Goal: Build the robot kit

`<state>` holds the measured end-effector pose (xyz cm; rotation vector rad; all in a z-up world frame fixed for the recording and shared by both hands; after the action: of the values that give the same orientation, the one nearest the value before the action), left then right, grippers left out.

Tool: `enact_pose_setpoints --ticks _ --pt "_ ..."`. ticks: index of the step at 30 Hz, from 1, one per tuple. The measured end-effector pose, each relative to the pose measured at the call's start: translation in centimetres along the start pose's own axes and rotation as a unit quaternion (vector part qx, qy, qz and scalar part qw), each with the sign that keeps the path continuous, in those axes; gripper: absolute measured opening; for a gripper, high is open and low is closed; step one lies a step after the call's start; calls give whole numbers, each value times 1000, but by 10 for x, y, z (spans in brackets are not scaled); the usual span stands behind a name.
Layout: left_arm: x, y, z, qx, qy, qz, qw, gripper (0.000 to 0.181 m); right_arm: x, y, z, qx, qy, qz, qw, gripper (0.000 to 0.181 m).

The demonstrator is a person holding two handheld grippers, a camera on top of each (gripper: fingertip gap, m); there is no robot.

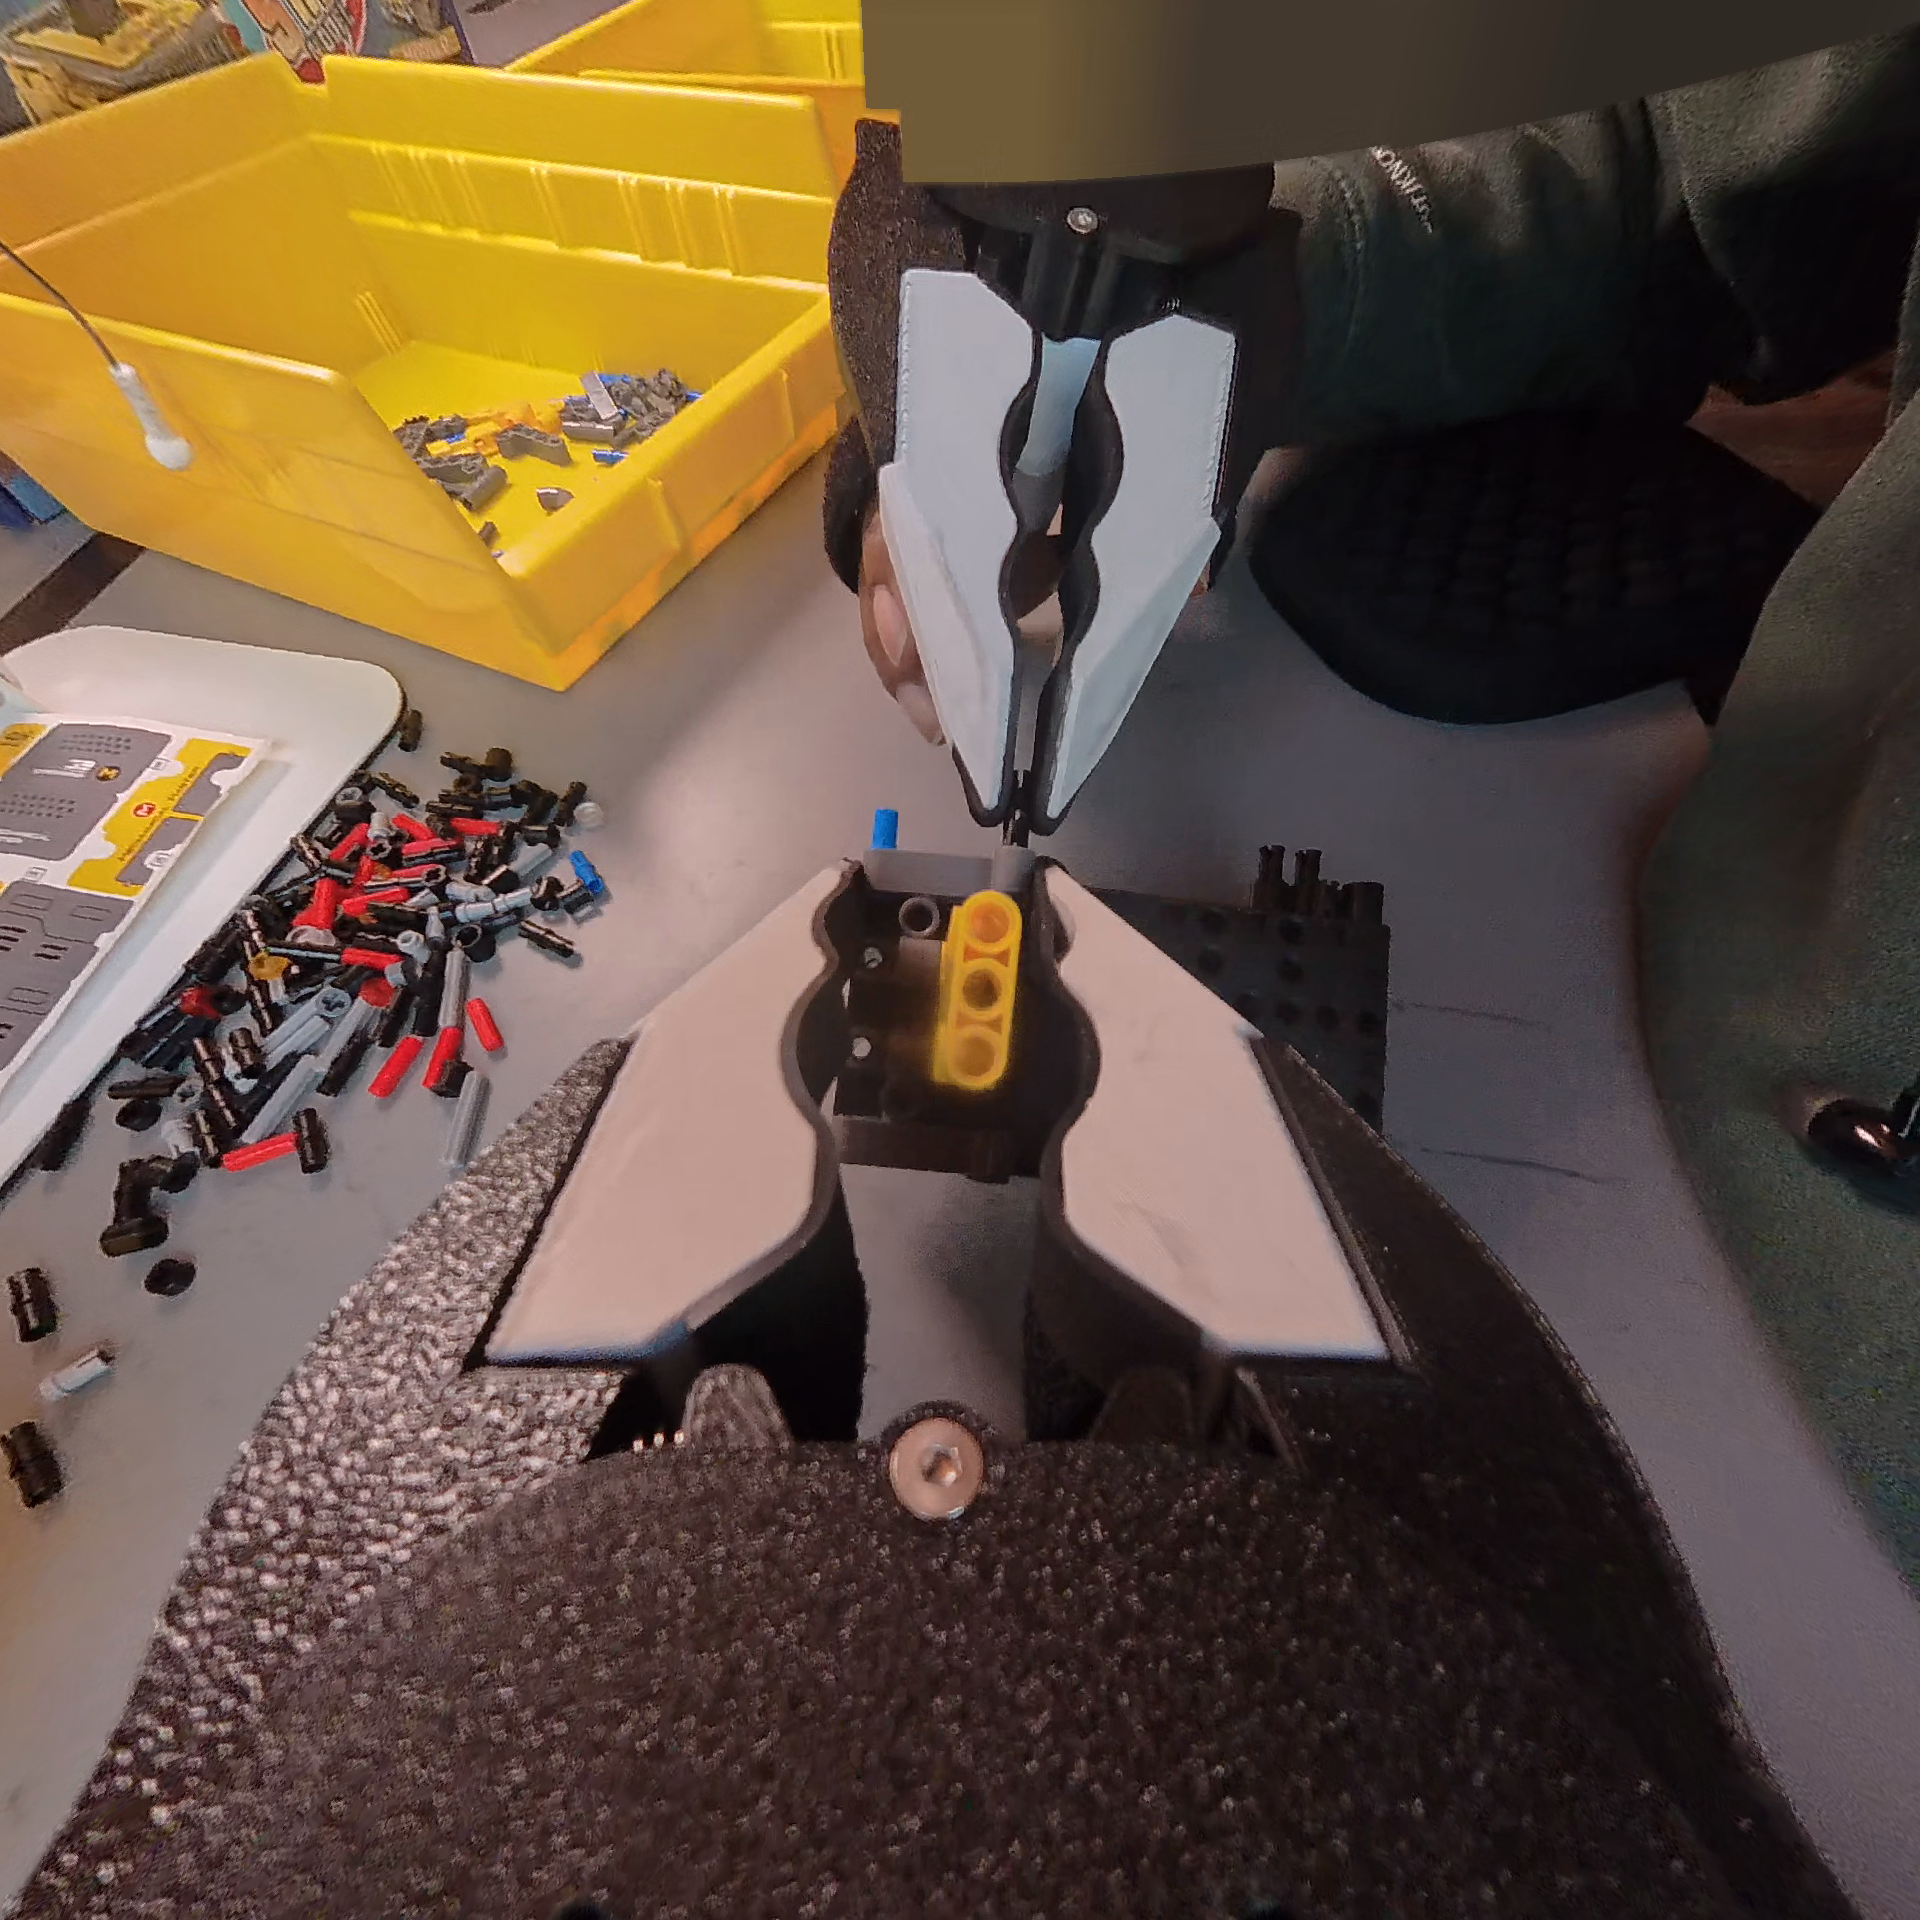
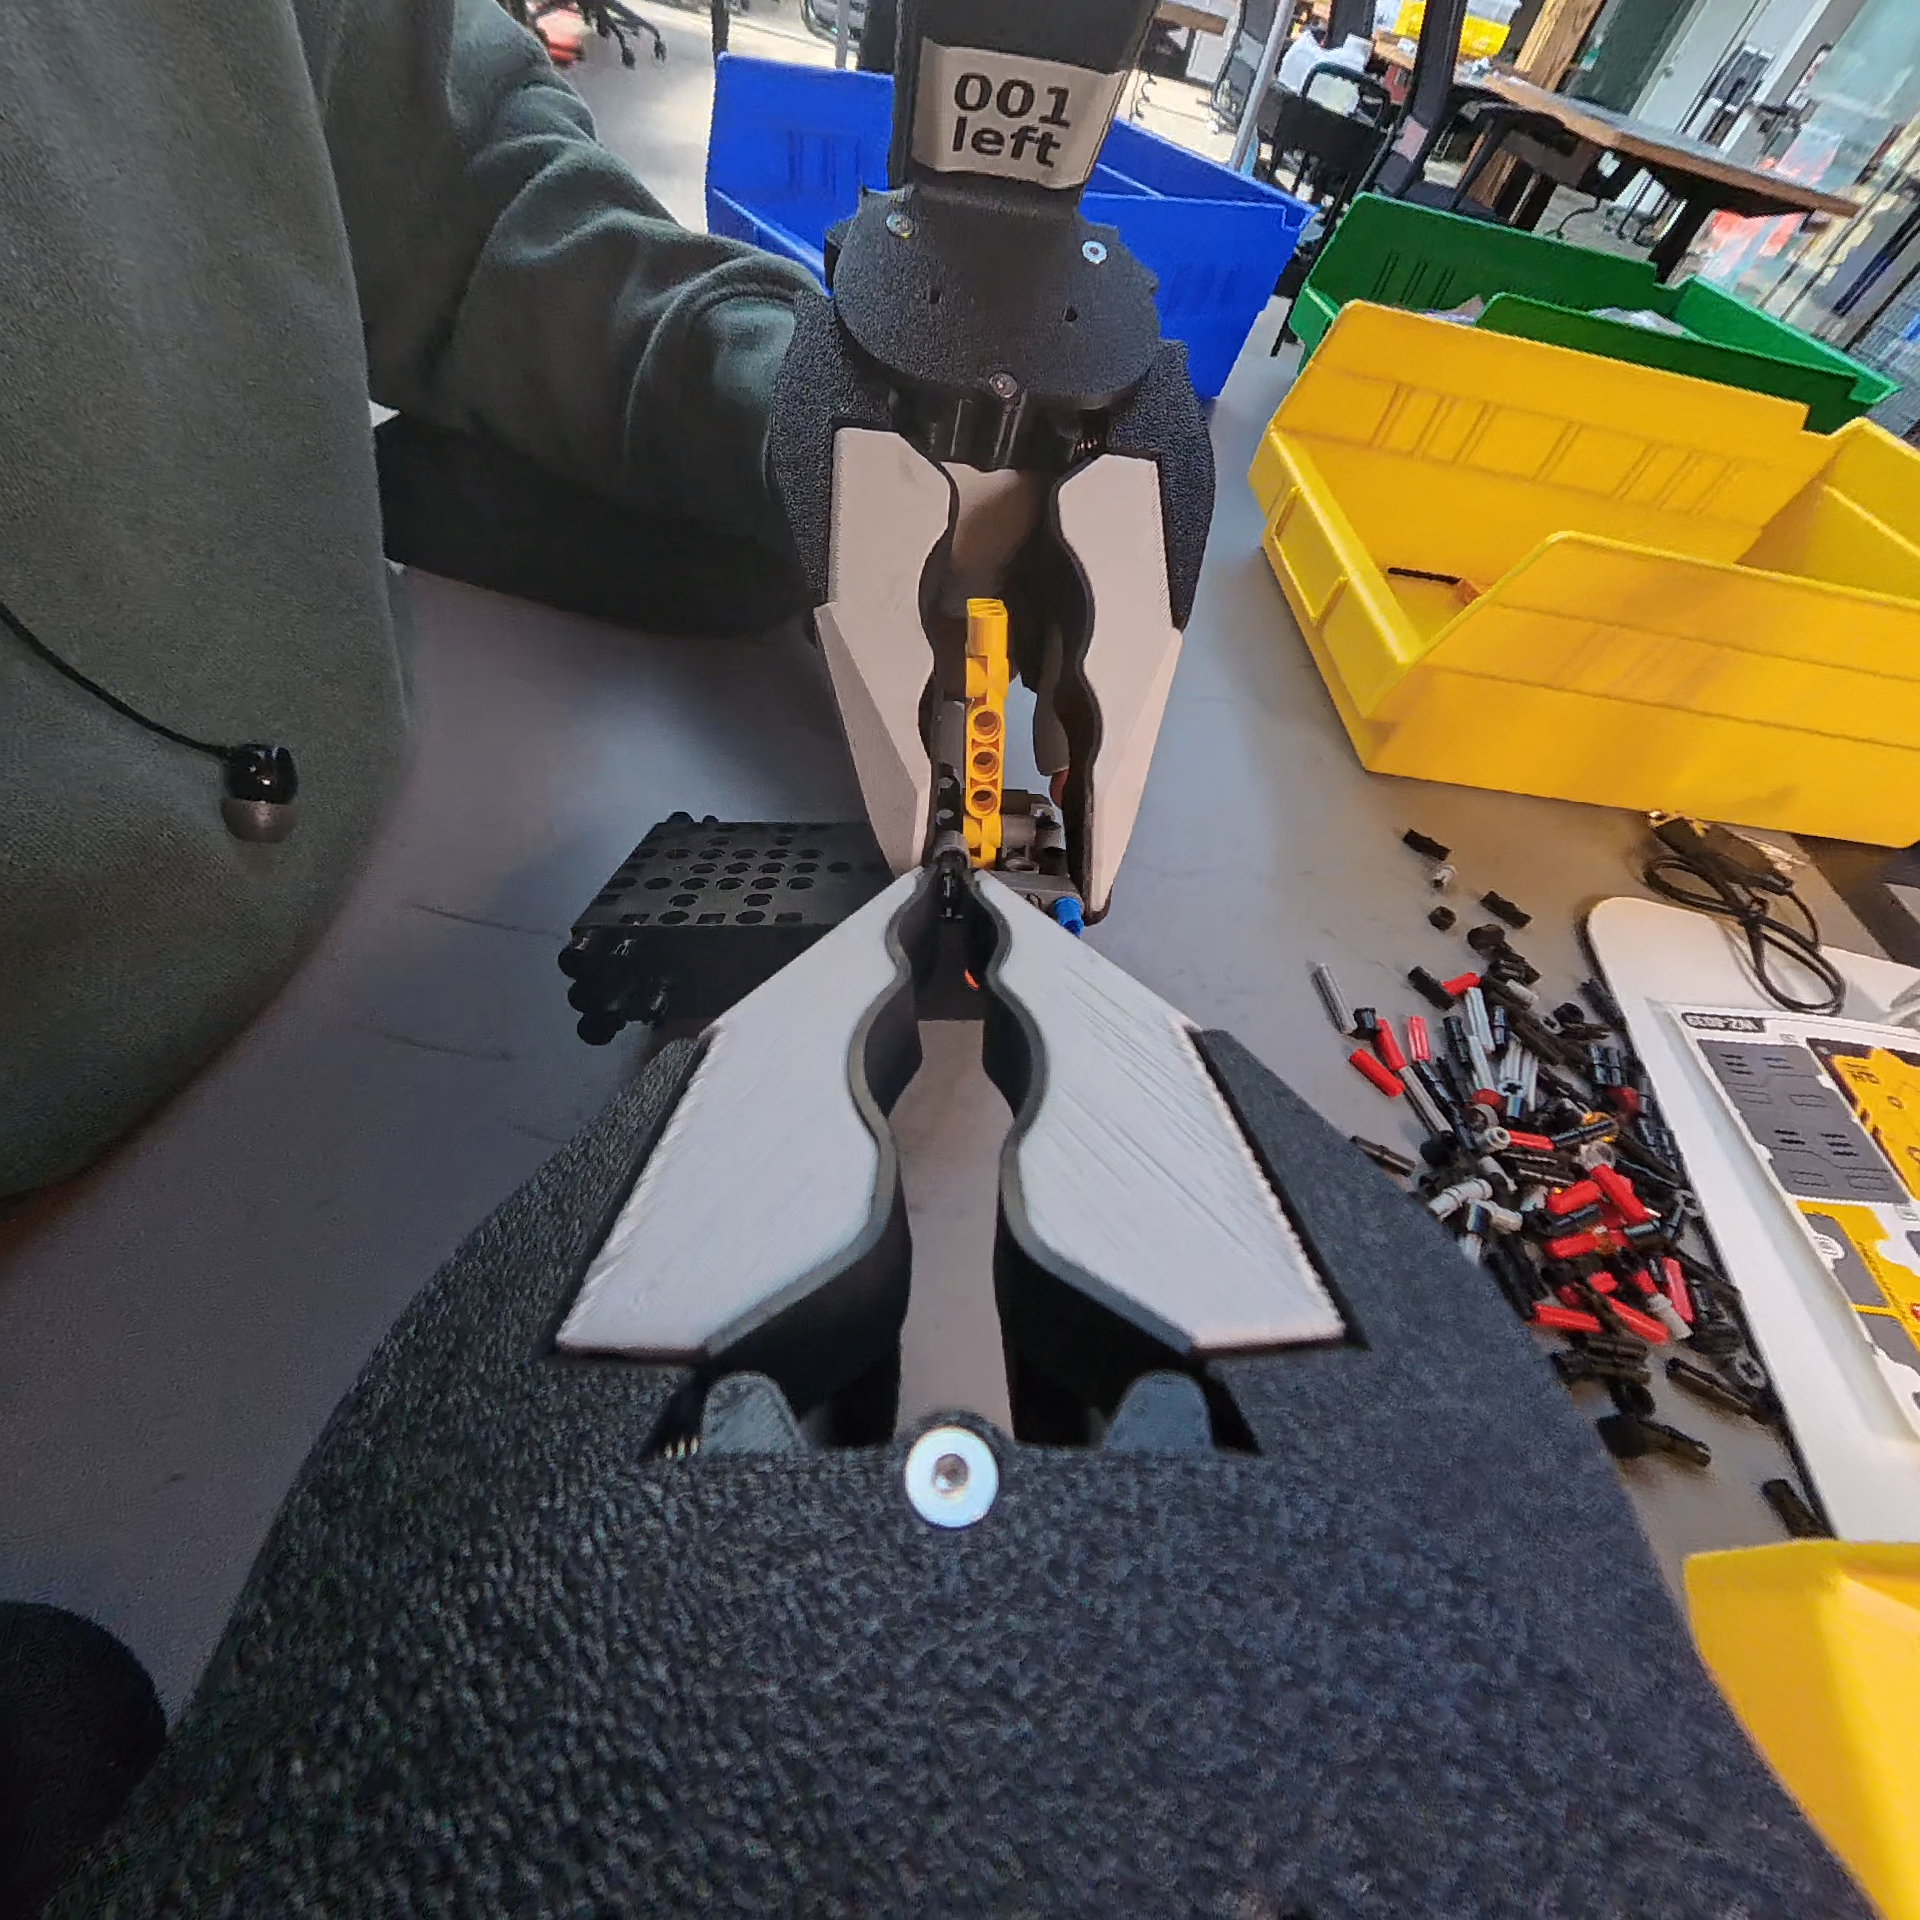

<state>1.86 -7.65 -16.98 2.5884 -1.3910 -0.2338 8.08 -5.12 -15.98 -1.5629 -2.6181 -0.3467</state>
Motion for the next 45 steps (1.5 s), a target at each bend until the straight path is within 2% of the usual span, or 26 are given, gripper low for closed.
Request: enact_pose_setpoints --ticks 8,20,32,38,45 --pt "2 0 -1 4 -22 -6 1000 29 -1 -1 -3 -30 7 -15 999 4" --pt "4 -4 6 -29 -27 -6 999 30 -4 -1 3 -115 44 -33 992 4" --pt "2 -4 9 -42 -32 -21 998 29 -4 -4 9 -117 15 3 993 3" --pt "5 -6 9 -51 -50 -21 997 29 -5 -7 11 -103 -49 9 993 3" --pt "2 -3 9 -52 -58 -26 997 30 -3 -9 11 -84 -72 18 994 4"
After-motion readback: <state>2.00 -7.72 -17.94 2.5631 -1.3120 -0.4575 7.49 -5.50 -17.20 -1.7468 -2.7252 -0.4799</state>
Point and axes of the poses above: each gripper's, where its closed fingertips meet, y back along the fingers, z out of its underside, x = y × z across the jaws, the point moved 4 cm from there along y, back along the fingers, and after that the axes turned 11 degrees about x, right-handed, at the moved point
